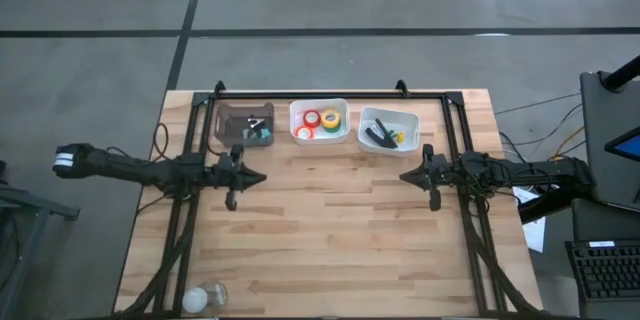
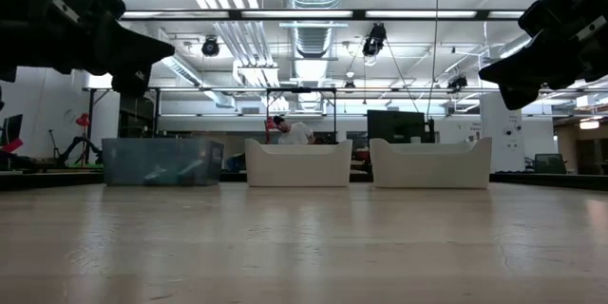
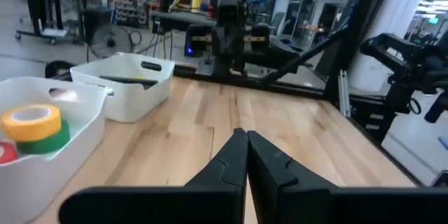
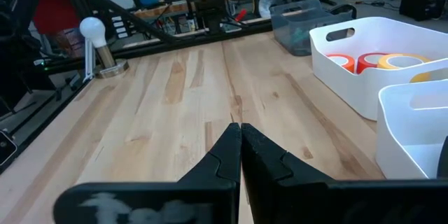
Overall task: Pick and place Stapler, Stapler remover, tape
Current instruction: Return to Home Position
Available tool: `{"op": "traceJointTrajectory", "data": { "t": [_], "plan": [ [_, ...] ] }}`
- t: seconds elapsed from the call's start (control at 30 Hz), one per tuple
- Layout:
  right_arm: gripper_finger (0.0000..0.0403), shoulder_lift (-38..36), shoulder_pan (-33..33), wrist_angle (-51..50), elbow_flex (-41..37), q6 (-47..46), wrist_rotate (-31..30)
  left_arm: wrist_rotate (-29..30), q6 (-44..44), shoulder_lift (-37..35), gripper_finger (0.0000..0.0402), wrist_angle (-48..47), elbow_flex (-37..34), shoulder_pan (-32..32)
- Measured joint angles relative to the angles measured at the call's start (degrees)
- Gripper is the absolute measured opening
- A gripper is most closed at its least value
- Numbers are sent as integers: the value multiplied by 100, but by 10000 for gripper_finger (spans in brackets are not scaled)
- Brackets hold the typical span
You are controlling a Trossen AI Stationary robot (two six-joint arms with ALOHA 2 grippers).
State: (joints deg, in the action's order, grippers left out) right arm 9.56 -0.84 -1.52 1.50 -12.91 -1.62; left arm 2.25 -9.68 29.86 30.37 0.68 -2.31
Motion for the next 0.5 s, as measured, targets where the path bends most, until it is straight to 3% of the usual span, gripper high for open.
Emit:
{"op": "traceJointTrajectory", "data": {
  "t": [0.5],
  "plan": [
    [9, 0, -2, 0, 0, 2, 1, -366, 16, -1919, 12, -2013, 4, 0]
  ]
}}
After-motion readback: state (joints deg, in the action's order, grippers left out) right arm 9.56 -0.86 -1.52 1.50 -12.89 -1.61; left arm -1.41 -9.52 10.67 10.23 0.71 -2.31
